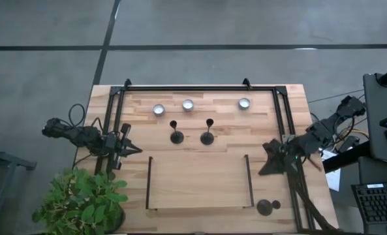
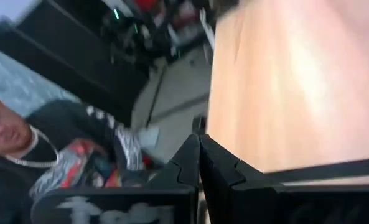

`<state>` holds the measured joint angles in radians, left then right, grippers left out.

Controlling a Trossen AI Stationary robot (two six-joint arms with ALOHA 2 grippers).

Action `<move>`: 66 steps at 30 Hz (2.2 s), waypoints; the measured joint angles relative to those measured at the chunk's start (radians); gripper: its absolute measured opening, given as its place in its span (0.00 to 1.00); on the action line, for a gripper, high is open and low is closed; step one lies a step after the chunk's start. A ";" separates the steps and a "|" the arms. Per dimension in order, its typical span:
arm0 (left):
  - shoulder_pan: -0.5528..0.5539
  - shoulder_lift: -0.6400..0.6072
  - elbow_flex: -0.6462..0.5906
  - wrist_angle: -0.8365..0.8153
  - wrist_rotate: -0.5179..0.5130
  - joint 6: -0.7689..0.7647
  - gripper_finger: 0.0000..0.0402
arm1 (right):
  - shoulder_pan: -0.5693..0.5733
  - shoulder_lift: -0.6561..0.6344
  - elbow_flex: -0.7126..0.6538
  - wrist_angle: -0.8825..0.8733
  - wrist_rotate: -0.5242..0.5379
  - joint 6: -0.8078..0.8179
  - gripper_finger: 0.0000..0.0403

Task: Pick & Place candle stick holders
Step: Put the bottom candle holder on the shelf

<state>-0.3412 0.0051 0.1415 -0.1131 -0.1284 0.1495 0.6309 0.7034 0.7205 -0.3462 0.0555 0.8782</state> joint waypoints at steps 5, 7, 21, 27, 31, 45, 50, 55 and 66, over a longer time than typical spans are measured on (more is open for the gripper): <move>0.000 0.000 0.000 0.000 0.000 0.000 0.03 | 0.103 0.195 0.220 -0.142 0.008 0.136 0.02; 0.000 0.000 0.000 0.000 0.000 0.000 0.03 | 0.141 0.273 0.303 -0.212 0.038 0.200 0.02; 0.000 0.000 0.000 0.000 0.000 0.000 0.03 | 0.287 0.711 0.690 -0.479 0.001 0.407 0.12; 0.001 0.000 0.000 0.000 0.000 0.000 0.03 | 0.310 0.753 0.771 -0.801 -0.036 0.596 0.31; 0.001 0.000 0.000 0.000 0.000 0.000 0.03 | 0.336 0.773 0.779 -0.865 -0.038 0.659 0.44; 0.000 0.000 0.000 0.000 0.000 0.000 0.03 | 0.349 0.836 0.776 -0.982 -0.107 0.690 0.74; 0.000 0.000 0.000 0.000 0.000 0.000 0.03 | 0.349 0.837 0.754 -0.974 -0.083 0.707 0.77; 0.000 0.000 0.000 0.000 0.000 0.000 0.03 | 0.349 0.837 0.732 -0.953 -0.081 0.704 0.76; 0.001 0.000 0.000 0.000 0.000 0.000 0.03 | 0.349 0.903 0.728 -0.932 -0.104 0.662 0.72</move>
<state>-0.3405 0.0053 0.1415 -0.1134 -0.1285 0.1497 0.9794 1.6068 1.4483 -1.2784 -0.0489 1.5400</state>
